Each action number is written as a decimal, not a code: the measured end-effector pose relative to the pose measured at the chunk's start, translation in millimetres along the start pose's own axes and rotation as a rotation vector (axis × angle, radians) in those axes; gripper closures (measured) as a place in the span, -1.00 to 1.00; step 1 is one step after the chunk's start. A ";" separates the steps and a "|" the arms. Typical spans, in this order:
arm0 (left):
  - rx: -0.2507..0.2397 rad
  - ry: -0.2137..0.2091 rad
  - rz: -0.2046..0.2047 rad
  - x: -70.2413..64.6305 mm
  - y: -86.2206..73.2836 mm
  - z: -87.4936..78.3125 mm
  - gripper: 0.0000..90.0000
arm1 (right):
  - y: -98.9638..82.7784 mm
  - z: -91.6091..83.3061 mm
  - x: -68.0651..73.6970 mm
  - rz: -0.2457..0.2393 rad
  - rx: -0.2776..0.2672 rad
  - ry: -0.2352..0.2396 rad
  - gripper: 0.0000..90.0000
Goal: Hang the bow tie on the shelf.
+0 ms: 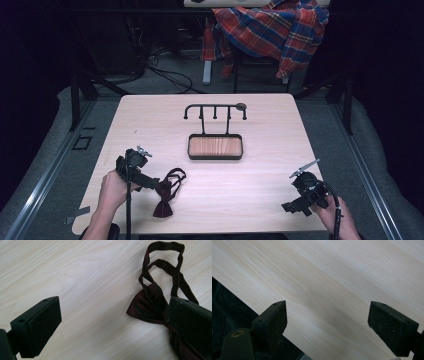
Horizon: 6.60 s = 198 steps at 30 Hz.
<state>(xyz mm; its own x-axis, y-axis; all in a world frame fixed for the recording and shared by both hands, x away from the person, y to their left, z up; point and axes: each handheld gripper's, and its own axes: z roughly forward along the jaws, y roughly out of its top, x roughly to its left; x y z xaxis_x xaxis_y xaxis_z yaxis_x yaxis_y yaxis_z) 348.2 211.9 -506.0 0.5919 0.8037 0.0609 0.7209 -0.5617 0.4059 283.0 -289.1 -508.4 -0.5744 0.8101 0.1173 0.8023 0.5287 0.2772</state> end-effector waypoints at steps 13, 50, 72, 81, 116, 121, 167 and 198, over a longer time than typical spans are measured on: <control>-0.031 -0.007 -0.015 0.2 1.8 -0.8 -1.00 | 1.4 0.9 2.4 -0.017 0.013 0.007 -0.66; 0.025 -0.058 0.183 -29.6 46.2 53.4 -0.01 | 2.9 3.9 3.1 -0.020 0.024 0.007 -0.65; 0.126 -0.059 0.314 -42.6 43.0 60.0 0.84 | 2.8 3.6 3.4 -0.029 0.030 0.003 -0.65; 0.128 -0.053 0.329 -43.9 41.9 59.5 0.96 | 2.7 3.9 3.4 -0.029 0.029 0.003 -0.65; -0.034 0.014 0.217 -31.3 37.3 14.8 0.98 | 2.2 3.4 3.7 -0.021 0.026 0.013 -0.65; -0.053 0.014 0.205 -27.8 36.3 10.3 0.98 | 2.3 3.4 3.7 -0.023 0.028 0.012 -0.65; -0.206 0.020 0.136 -16.5 41.6 -23.1 0.98 | 2.0 3.6 3.5 -0.022 0.028 0.013 -0.65; -0.243 0.049 0.132 -8.1 64.5 -36.3 0.98 | 1.2 2.7 4.5 -0.027 0.014 -0.002 -0.65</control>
<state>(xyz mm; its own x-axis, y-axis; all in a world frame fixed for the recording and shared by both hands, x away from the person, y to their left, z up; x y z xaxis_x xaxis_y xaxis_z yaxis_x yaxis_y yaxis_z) 376.8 176.3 -447.1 0.6524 0.7386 0.1696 0.5275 -0.6033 0.5981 281.9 -284.1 -510.1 -0.5958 0.7959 0.1076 0.7886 0.5542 0.2664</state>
